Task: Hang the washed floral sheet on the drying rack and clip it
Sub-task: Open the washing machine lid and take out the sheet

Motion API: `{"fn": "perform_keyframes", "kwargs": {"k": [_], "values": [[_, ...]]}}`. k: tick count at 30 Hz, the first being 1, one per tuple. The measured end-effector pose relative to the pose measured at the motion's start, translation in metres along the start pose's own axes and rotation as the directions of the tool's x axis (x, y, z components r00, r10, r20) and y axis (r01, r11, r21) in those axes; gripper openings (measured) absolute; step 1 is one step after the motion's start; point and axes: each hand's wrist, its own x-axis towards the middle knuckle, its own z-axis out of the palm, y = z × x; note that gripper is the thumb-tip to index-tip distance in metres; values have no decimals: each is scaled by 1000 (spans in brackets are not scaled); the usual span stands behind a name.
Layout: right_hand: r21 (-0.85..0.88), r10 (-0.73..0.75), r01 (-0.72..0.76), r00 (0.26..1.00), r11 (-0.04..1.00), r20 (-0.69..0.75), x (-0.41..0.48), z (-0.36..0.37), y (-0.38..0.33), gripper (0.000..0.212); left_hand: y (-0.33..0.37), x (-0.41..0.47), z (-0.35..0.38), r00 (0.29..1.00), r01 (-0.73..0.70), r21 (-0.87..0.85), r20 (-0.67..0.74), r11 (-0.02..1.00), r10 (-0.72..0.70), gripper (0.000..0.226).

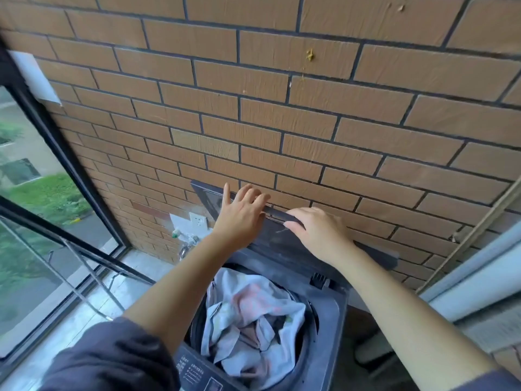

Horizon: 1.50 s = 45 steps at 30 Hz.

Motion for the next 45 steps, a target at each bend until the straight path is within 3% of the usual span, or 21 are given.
{"fn": "perform_keyframes", "kwargs": {"k": [4,10,23,28,35,41,45], "values": [[15,-11,11,1000,1000,13,33,-14,33,30,11,43,6,998,62,53,-2,997,-62,41],[128,-29,29,1000,991,-4,69,-22,72,31,19,83,25,988,152,61,-11,986,-152,64],[142,-109,128,985,981,-135,96,-18,100,26,15,121,23,984,163,45,67,986,-166,70],[-17,-240,241,954,970,-179,84,-18,92,30,14,100,22,981,189,35,39,981,-191,72],[-136,-305,281,926,950,-221,68,-12,73,36,2,57,12,972,235,32,-21,972,-234,78],[-162,-349,313,884,936,-311,53,-8,48,36,-6,14,9,964,258,-24,-68,966,-259,73],[-82,-398,395,852,915,-341,25,24,30,34,-7,-37,28,955,270,-104,-100,957,-280,59]]}}
